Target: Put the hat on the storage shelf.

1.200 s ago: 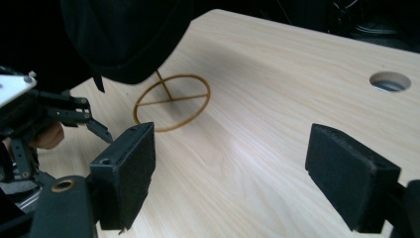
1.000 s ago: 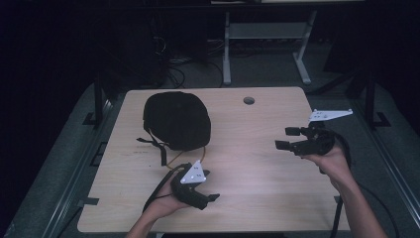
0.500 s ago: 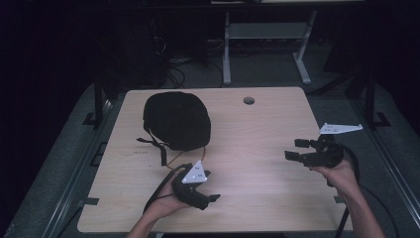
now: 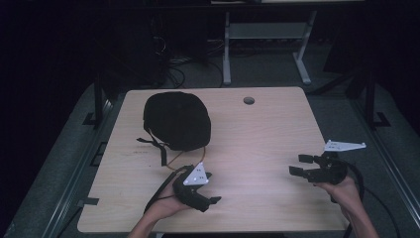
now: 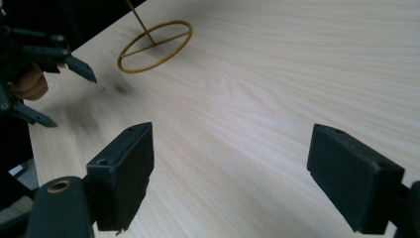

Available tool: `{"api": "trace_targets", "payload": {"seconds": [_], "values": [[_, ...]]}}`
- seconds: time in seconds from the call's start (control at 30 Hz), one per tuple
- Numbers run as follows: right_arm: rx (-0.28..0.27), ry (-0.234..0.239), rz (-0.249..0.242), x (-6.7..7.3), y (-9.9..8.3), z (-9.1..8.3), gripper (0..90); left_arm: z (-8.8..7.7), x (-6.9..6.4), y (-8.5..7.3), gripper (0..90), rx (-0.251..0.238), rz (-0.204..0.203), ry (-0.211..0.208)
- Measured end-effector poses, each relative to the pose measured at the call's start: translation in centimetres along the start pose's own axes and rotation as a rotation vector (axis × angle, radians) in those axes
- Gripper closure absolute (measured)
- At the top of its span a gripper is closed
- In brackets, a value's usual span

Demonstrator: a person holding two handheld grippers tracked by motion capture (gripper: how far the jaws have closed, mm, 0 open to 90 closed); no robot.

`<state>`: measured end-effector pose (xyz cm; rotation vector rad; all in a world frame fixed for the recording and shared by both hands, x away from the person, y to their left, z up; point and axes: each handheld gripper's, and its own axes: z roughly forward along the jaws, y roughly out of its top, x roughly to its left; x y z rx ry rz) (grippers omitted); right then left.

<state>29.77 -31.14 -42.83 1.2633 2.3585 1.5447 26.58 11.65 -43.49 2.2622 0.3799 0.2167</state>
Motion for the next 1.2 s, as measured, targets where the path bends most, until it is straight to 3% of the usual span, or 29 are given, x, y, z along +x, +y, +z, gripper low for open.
{"api": "trace_targets", "payload": {"seconds": [0.6,0.9,1.2], "values": [[-0.006,-0.006,0.020,0.4,-3.9,-1.2,17.9,0.2,0.0,0.0,20.6,0.001,-0.013,-0.017],[-0.003,0.001,0.033,0.9,-5.2,-1.2,17.8,0.0,0.1,-0.1,20.5,-0.004,-0.018,0.000],[-0.025,0.006,-0.007,2.1,-6.1,-1.2,17.8,-0.1,-0.1,0.1,20.5,-0.013,-0.024,0.000]]}}
